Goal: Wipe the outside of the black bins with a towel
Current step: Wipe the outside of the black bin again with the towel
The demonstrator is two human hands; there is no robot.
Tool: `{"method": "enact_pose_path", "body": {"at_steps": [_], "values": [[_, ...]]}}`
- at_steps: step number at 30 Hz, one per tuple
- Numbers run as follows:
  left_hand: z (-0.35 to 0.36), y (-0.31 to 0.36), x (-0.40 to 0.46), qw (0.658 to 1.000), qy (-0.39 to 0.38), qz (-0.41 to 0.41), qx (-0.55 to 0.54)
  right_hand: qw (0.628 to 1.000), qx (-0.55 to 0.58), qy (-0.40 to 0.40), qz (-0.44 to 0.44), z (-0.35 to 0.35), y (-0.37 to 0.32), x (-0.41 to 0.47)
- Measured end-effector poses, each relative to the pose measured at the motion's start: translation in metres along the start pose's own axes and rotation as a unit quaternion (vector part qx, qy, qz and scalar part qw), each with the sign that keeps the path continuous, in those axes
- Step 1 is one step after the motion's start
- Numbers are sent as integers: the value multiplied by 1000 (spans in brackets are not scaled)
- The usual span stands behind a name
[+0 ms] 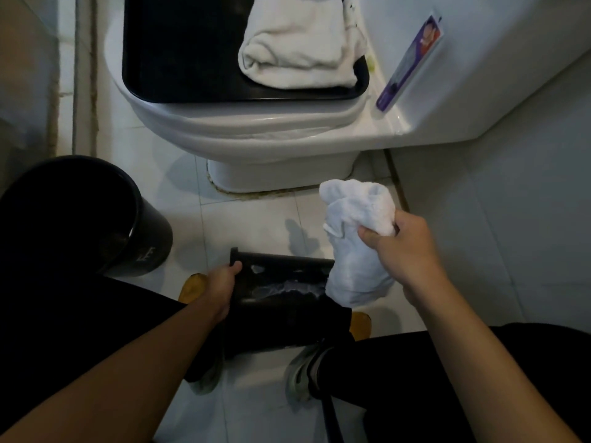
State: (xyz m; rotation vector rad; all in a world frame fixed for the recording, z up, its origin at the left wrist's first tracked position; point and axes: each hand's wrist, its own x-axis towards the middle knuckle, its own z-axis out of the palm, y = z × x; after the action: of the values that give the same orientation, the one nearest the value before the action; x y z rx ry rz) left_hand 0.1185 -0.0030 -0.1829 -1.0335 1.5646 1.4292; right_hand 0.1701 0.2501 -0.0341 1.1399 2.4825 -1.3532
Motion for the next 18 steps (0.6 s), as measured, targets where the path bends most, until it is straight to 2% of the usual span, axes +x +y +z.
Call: {"method": "enact_pose_path", "body": {"at_steps": [2,8,10,15,18], "values": [[3,5,-6,1000,-29,4,-3,1000,18,12,8,0,-2,1],[-7,2,-8,999,-31,27,-6,994,75,67,31,-1,-11,-5],[-11,0,-7,999,-30,31,-17,990,100,77,64,0,-14,-7],[-12,2,-15,996,-30,76,-33,967,196,75,143,3,-20,-14],[-12,4,-18,995,-27,97,-15,940,289,45,178,8,-20,-16]]}}
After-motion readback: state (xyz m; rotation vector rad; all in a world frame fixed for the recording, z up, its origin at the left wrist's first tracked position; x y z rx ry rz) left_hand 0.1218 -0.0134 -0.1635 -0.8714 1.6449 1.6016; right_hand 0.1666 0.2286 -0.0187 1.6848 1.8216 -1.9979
